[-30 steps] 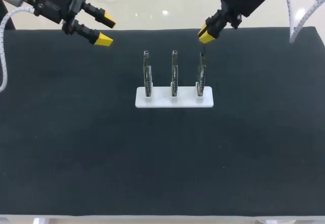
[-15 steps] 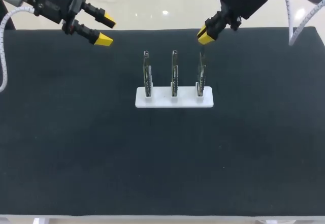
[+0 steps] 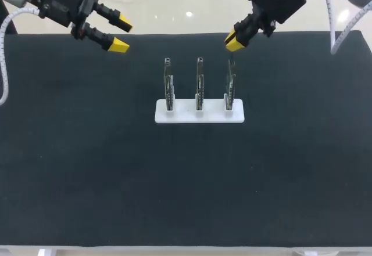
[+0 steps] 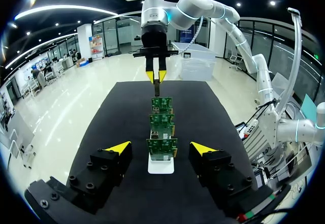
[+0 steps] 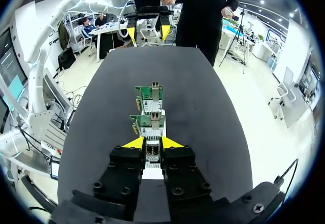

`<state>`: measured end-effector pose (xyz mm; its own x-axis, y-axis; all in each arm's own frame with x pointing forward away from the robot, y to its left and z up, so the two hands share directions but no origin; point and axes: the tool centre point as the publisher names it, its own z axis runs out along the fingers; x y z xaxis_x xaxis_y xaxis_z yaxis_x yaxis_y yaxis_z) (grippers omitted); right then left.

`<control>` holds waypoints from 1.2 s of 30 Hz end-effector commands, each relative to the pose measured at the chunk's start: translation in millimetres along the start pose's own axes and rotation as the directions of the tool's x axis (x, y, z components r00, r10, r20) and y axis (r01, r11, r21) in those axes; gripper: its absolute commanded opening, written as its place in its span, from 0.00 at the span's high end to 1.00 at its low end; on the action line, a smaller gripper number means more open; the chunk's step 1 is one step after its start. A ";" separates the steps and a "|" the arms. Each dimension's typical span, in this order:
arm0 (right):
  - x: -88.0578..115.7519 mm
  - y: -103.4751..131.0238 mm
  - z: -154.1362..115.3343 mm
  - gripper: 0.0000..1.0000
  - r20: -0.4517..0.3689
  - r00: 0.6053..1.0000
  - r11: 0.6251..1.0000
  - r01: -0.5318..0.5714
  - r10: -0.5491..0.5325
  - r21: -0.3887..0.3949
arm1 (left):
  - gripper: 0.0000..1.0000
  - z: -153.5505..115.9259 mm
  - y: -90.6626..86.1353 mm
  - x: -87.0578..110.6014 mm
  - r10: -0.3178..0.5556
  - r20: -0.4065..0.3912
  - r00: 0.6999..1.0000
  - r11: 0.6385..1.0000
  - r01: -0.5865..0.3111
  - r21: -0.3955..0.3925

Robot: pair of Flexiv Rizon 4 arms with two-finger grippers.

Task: Pick up the optical module with the left hand, and insert it into the network port with the right hand.

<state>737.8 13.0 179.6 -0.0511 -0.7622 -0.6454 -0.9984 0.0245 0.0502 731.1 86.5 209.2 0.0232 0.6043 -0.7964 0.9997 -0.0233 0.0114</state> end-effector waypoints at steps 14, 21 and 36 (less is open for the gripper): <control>0.3 -2.9 -4.3 1.00 -0.011 1.000 1.000 0.004 -0.004 -0.012 | 0.00 0.0 0.6 -0.6 -0.001 -0.004 1.000 1.000 0.001 0.001; -1.0 -3.7 -2.9 1.00 -0.006 1.000 1.000 0.003 -0.003 -0.010 | 0.00 0.0 0.6 -0.6 -0.001 -0.004 1.000 1.000 0.001 0.001; 2.2 -5.9 1.6 1.00 0.007 1.000 1.000 0.008 -0.008 -0.003 | 0.00 0.0 0.6 -0.6 -0.001 -0.004 1.000 1.000 0.001 0.001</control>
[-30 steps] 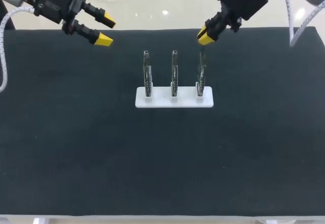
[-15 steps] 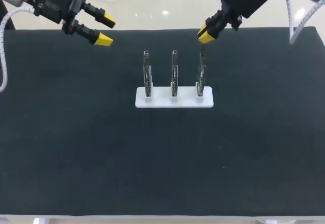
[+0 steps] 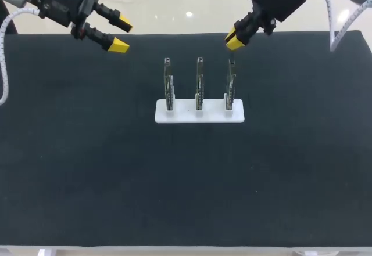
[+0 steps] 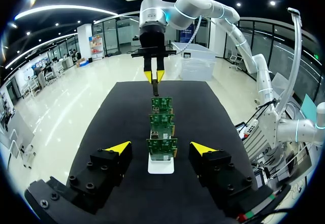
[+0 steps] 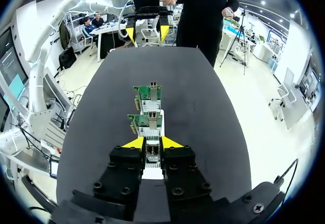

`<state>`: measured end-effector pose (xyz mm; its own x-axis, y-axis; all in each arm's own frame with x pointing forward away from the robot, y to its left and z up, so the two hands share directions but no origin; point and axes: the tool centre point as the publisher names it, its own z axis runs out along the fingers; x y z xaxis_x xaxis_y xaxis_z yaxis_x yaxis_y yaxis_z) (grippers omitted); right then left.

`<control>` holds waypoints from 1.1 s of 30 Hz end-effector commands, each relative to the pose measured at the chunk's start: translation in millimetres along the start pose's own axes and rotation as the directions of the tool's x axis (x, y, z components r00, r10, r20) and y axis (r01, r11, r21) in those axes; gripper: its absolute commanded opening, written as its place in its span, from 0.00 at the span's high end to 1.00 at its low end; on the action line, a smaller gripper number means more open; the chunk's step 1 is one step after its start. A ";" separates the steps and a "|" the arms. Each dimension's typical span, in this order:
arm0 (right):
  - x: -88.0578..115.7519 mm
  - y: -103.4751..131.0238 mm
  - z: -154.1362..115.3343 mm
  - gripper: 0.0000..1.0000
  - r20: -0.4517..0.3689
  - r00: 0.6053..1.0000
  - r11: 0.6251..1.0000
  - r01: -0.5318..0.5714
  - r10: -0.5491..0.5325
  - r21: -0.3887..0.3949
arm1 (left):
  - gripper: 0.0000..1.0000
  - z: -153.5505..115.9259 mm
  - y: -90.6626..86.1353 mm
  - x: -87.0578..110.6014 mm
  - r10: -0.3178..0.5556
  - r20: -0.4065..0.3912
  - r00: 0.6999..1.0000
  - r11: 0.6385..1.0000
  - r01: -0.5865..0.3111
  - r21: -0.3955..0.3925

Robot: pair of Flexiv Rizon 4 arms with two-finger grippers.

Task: Pick up the optical module with the left hand, and insert it into the network port with the right hand.

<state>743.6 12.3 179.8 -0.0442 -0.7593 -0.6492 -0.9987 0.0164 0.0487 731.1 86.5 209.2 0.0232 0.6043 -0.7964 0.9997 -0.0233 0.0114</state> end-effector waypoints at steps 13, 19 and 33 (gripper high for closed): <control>-5.0 1.9 -6.6 1.00 -0.025 1.000 1.000 -0.008 0.008 -0.005 | 0.00 0.0 0.6 -0.6 -0.001 -0.004 1.000 1.000 0.001 0.001; -2.8 2.6 -5.3 1.00 -0.020 1.000 1.000 -0.007 0.007 -0.004 | 0.00 0.0 0.6 -0.6 -0.001 -0.004 1.000 1.000 0.001 0.001; 1.0 2.9 -1.2 1.00 -0.009 1.000 1.000 -0.003 0.003 -0.004 | 0.00 0.0 0.6 -0.6 -0.001 -0.004 1.000 1.000 0.001 0.001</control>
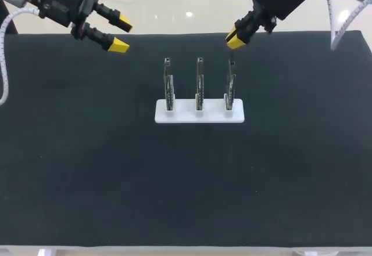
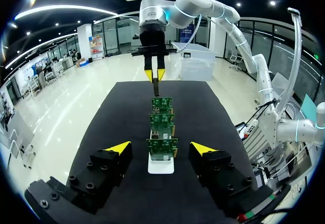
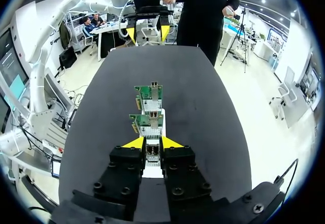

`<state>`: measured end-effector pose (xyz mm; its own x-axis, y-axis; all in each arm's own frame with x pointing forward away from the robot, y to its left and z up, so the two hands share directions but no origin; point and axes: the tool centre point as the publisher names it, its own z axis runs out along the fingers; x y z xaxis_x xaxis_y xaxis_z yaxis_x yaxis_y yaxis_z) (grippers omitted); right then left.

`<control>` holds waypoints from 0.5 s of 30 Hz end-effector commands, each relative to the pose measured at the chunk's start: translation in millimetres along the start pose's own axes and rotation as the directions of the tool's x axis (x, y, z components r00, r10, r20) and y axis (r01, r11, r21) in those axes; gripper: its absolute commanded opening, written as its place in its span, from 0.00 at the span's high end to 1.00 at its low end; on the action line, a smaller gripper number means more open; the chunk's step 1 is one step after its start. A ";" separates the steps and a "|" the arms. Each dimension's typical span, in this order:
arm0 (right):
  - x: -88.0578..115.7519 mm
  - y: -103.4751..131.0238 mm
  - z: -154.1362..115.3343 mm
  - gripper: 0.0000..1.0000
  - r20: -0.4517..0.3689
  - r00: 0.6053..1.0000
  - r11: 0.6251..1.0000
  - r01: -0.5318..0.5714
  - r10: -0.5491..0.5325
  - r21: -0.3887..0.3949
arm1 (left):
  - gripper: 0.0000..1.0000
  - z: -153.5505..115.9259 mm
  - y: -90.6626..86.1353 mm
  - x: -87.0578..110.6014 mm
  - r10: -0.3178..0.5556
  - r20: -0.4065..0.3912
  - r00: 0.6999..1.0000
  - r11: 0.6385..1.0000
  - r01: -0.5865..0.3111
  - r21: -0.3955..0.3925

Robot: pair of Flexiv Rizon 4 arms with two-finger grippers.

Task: Pick up the optical module with the left hand, and insert it into the network port with the right hand.

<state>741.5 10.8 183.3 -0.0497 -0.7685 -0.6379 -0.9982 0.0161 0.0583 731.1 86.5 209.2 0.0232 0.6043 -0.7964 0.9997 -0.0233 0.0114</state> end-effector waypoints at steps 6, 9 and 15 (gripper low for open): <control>3.3 1.7 6.2 1.00 0.014 1.000 1.000 0.003 -0.003 0.006 | 0.00 0.0 0.6 -0.6 -0.001 -0.004 1.000 1.000 0.001 0.001; 2.9 2.6 6.6 1.00 0.015 1.000 1.000 0.001 -0.001 0.006 | 0.00 0.0 0.6 -0.6 -0.001 -0.004 1.000 1.000 0.001 0.001; 1.6 4.0 5.1 1.00 0.011 1.000 1.000 -0.002 0.002 0.007 | 0.00 0.0 0.6 -0.6 -0.001 -0.004 1.000 1.000 0.001 0.001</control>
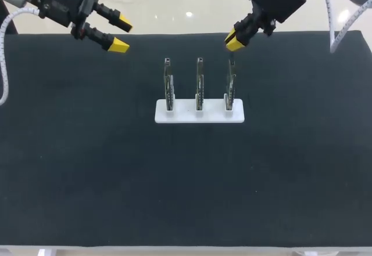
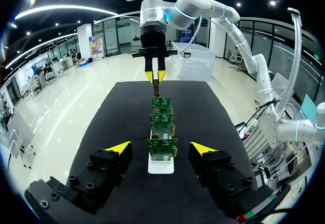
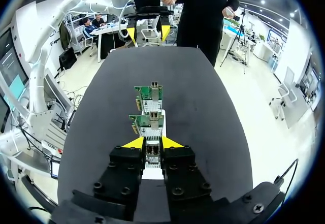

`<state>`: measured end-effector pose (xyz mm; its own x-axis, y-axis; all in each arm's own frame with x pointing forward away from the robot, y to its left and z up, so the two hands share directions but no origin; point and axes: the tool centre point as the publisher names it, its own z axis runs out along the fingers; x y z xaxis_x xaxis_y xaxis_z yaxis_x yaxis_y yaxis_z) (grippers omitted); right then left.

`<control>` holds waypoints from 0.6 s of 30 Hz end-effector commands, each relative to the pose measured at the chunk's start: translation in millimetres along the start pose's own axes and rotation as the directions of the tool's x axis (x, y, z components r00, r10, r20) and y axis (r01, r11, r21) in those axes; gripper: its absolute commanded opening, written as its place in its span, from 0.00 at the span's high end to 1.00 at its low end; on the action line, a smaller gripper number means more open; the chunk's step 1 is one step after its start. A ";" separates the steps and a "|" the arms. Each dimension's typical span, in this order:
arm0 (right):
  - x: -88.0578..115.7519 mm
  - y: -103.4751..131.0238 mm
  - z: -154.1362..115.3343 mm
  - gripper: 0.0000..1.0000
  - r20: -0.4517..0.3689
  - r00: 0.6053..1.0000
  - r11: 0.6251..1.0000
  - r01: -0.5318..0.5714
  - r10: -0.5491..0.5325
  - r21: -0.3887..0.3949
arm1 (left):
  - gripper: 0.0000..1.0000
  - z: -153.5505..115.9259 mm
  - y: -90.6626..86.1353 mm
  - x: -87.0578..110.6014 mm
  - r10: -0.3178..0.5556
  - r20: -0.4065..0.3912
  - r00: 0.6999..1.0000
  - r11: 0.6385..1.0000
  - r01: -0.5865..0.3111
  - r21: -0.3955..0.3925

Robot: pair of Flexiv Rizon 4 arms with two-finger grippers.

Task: Pick up the optical module with the left hand, and insert it into the network port with the right hand.

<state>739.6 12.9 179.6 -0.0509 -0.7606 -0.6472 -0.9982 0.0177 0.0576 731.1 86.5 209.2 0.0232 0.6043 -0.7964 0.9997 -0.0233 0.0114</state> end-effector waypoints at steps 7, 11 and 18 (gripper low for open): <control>-1.8 3.2 -3.2 1.00 -0.016 1.000 1.000 -0.004 0.004 0.002 | 0.00 0.0 0.6 -0.6 -0.001 -0.004 1.000 1.000 0.001 0.001; -1.7 3.0 -2.7 1.00 -0.015 1.000 1.000 -0.004 0.004 0.004 | 0.00 0.0 0.6 -0.6 -0.001 -0.004 1.000 1.000 0.001 0.001; -1.1 2.4 -1.2 1.00 -0.013 1.000 1.000 -0.003 0.003 0.008 | 0.00 0.0 0.6 -0.6 -0.001 -0.004 1.000 1.000 0.001 0.001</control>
<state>738.7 12.9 182.0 -0.0544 -0.7693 -0.6365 -0.9981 0.0229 0.0576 731.1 86.5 209.2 0.0232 0.6043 -0.7964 0.9997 -0.0233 0.0114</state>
